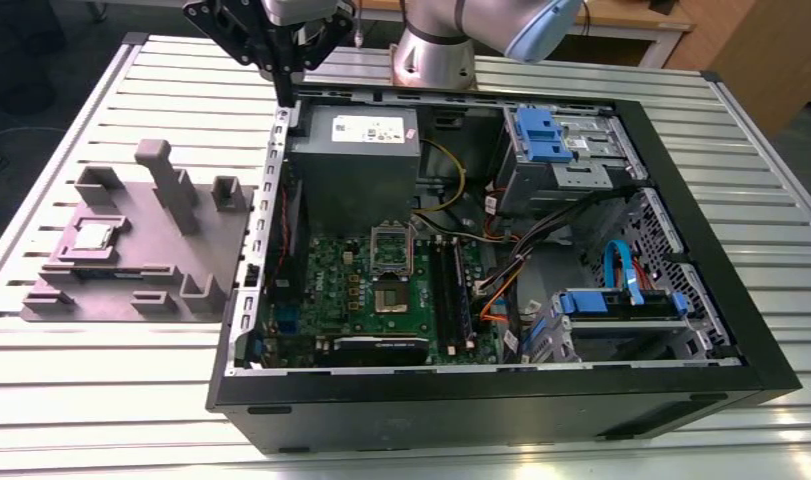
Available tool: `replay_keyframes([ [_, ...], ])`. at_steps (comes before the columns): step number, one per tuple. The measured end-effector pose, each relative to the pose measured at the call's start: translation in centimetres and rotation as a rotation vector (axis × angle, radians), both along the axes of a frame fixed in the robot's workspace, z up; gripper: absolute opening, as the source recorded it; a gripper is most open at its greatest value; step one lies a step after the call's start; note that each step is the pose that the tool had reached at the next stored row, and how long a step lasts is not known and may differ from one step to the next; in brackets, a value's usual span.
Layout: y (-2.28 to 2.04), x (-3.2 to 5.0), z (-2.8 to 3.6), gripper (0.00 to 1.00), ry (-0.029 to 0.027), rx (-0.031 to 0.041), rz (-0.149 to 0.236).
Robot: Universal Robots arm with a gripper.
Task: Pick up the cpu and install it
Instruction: 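Reach for the cpu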
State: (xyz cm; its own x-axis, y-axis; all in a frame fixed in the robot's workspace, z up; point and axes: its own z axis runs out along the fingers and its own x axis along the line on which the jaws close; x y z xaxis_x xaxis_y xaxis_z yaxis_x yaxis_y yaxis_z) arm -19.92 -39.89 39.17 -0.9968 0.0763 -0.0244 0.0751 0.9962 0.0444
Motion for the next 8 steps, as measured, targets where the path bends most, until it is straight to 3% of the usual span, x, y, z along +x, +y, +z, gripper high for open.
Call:
replay_keyframes([
  [8, 0.00, -0.19, -0.03, 0.11, 0.0000, 0.0000, 0.000],
])
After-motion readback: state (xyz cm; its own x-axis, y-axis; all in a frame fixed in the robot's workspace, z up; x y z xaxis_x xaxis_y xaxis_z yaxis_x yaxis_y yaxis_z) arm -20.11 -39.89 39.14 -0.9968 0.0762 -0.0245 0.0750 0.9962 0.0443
